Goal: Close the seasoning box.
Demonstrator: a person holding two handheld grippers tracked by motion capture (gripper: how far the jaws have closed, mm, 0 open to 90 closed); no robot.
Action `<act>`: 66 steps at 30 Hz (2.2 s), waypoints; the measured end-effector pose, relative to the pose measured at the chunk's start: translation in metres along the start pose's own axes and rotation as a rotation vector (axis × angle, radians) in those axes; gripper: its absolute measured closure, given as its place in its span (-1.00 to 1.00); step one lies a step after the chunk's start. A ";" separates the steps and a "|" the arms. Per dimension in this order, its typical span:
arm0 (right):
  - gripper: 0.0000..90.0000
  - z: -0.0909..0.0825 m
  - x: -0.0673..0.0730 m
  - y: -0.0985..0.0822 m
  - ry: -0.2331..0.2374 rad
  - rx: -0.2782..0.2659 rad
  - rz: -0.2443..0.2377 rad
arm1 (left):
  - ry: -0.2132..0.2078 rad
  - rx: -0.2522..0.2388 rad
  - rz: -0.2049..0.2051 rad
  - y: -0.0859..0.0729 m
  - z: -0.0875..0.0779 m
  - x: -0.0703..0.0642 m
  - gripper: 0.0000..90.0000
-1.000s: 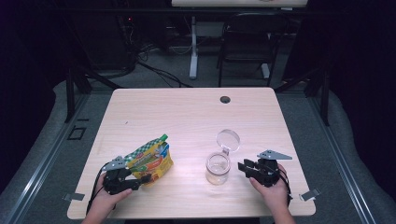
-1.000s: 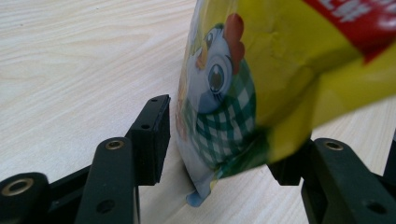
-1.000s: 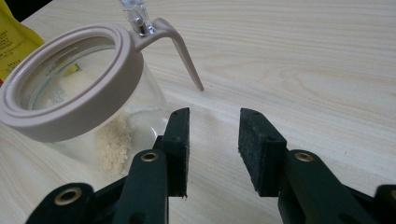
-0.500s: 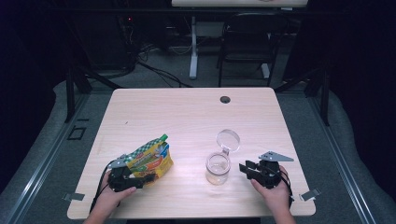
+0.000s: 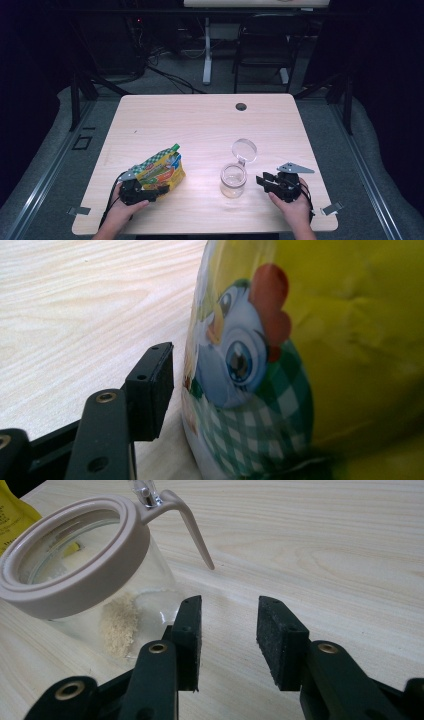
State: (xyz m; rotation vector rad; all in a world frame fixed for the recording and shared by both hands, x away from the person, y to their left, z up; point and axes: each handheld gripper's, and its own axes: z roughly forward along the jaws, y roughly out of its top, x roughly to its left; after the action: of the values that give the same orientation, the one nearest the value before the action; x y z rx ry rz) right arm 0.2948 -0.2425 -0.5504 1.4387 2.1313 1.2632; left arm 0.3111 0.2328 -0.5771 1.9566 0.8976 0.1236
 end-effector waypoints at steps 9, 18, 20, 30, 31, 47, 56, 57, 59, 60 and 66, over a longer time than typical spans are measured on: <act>0.39 0.000 0.000 0.000 0.000 0.005 -0.001 | -0.013 -0.044 -0.009 -0.003 0.005 0.001 -0.12; 0.39 0.001 -0.001 0.000 -0.002 0.006 -0.001 | -0.005 -0.067 -0.005 -0.004 0.008 0.000 -0.13; 0.39 0.001 0.000 0.000 -0.001 0.006 -0.002 | -0.005 -0.071 -0.003 -0.004 0.009 -0.001 -0.13; 0.39 0.001 0.000 0.000 -0.005 0.009 -0.004 | -0.008 -0.086 0.003 -0.005 0.011 -0.001 -0.08; 0.39 0.001 0.000 0.000 -0.004 0.011 -0.006 | -0.007 -0.089 0.005 -0.005 0.011 -0.002 -0.08; 0.38 0.002 0.001 -0.001 -0.003 0.014 -0.010 | 0.035 -0.106 0.030 -0.005 0.012 -0.006 0.03; 0.38 0.003 0.001 -0.001 -0.005 0.014 -0.009 | 0.058 -0.124 0.026 -0.005 0.013 -0.008 0.10; 0.38 0.003 0.001 -0.001 -0.004 0.015 -0.011 | 0.061 -0.127 0.029 -0.005 0.013 -0.008 0.11; 0.38 0.003 0.001 -0.001 -0.004 0.017 -0.013 | 0.060 -0.126 0.027 -0.005 0.013 -0.008 0.12; 0.38 0.003 0.001 -0.001 -0.005 0.015 -0.010 | 0.061 -0.128 0.023 -0.005 0.013 -0.008 0.12; 0.38 0.003 0.001 0.000 -0.005 0.017 -0.011 | 0.067 -0.119 0.026 -0.003 0.013 -0.009 0.13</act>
State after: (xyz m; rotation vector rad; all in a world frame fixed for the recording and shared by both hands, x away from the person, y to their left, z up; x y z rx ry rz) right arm 0.2962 -0.2404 -0.5525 1.4329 2.1492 1.2396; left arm 0.3081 0.2187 -0.5844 1.8625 0.8882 0.2533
